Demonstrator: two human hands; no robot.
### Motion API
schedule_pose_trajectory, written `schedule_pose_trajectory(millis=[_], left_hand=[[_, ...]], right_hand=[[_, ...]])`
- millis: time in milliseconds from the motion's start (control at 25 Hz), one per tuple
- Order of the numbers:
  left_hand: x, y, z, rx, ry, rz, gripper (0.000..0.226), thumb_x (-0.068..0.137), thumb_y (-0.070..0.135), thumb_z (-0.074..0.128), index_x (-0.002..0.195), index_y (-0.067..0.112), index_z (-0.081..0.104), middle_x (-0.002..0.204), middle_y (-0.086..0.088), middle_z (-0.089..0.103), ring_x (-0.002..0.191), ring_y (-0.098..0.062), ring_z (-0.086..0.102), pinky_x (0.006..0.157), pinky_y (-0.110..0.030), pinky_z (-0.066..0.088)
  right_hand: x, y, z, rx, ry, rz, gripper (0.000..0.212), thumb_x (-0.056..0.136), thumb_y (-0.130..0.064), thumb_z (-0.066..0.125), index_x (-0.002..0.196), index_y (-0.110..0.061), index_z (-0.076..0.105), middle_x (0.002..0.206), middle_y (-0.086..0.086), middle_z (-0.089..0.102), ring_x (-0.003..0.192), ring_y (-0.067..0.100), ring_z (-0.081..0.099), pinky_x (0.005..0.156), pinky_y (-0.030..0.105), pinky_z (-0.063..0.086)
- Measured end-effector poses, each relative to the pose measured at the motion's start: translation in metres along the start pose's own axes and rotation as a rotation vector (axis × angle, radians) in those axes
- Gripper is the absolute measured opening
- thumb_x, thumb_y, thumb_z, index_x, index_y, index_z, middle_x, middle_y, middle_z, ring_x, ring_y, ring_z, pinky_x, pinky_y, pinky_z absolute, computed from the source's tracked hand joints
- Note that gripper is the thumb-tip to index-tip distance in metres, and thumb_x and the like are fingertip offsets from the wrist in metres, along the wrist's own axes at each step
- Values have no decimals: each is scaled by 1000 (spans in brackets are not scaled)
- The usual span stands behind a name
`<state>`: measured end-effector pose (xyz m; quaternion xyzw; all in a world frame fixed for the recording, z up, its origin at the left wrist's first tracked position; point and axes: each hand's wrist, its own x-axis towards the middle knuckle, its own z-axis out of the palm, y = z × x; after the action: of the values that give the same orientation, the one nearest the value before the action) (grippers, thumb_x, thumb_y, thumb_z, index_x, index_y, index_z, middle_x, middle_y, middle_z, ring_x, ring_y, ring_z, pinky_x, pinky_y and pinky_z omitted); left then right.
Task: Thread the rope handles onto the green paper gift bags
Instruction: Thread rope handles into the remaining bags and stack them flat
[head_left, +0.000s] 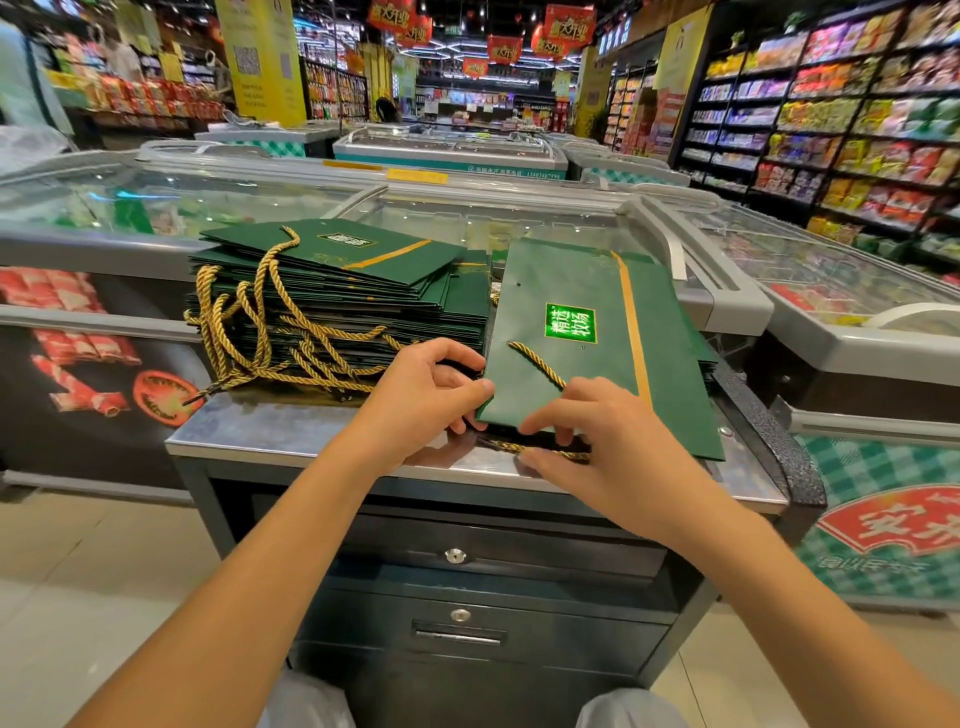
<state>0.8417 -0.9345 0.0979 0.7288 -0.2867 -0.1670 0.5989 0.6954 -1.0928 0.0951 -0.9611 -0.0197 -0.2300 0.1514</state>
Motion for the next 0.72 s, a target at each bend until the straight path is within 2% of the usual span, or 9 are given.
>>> schedule_pose_trajectory(millis=[200, 400, 480, 600, 680, 720], left_hand=[[2, -4, -2, 53, 4, 61, 22, 91, 18, 73, 112, 21, 66, 76, -1, 73, 62, -13, 62, 60, -35, 59], [4, -8, -5, 65, -63, 131, 41, 92, 11, 70, 131, 16, 60, 72, -2, 71, 61, -11, 64, 59, -22, 52], [4, -7, -5, 62, -110, 134, 48, 92, 10, 69, 137, 18, 56, 67, 0, 68, 57, -11, 61, 56, -25, 51], [3, -5, -5, 67, -146, 128, 46, 91, 11, 69, 134, 22, 56, 62, 1, 64, 52, -16, 57, 51, -30, 50], [2, -4, -5, 55, -151, 122, 37, 91, 12, 69, 126, 22, 59, 66, -1, 64, 53, -17, 56, 48, -31, 49], [2, -3, -4, 49, -147, 116, 32, 91, 13, 69, 122, 21, 61, 71, -2, 65, 55, -16, 57, 48, -30, 49]], right_hand=[[19, -14, 22, 6, -37, 22, 15, 95, -36, 69, 99, -26, 79, 83, -10, 49, 84, 15, 47, 80, 34, 41], [15, -17, 16, 38, -97, 14, 11, 96, -28, 65, 91, -21, 71, 83, -13, 46, 82, 7, 44, 72, 19, 35], [17, -11, 4, 139, -18, 54, 6, 95, -24, 65, 89, -23, 65, 87, -7, 52, 84, 6, 48, 74, 17, 37], [24, 9, -11, 144, 125, 134, 7, 97, -23, 62, 91, -25, 60, 105, -5, 58, 104, 13, 53, 91, 26, 40], [24, 18, -13, 129, 85, 190, 9, 100, -24, 59, 91, -25, 59, 119, -7, 60, 124, 15, 52, 103, 38, 39], [22, 19, -12, 141, 50, 213, 10, 101, -25, 57, 91, -25, 58, 120, -9, 61, 127, 14, 52, 104, 40, 40]])
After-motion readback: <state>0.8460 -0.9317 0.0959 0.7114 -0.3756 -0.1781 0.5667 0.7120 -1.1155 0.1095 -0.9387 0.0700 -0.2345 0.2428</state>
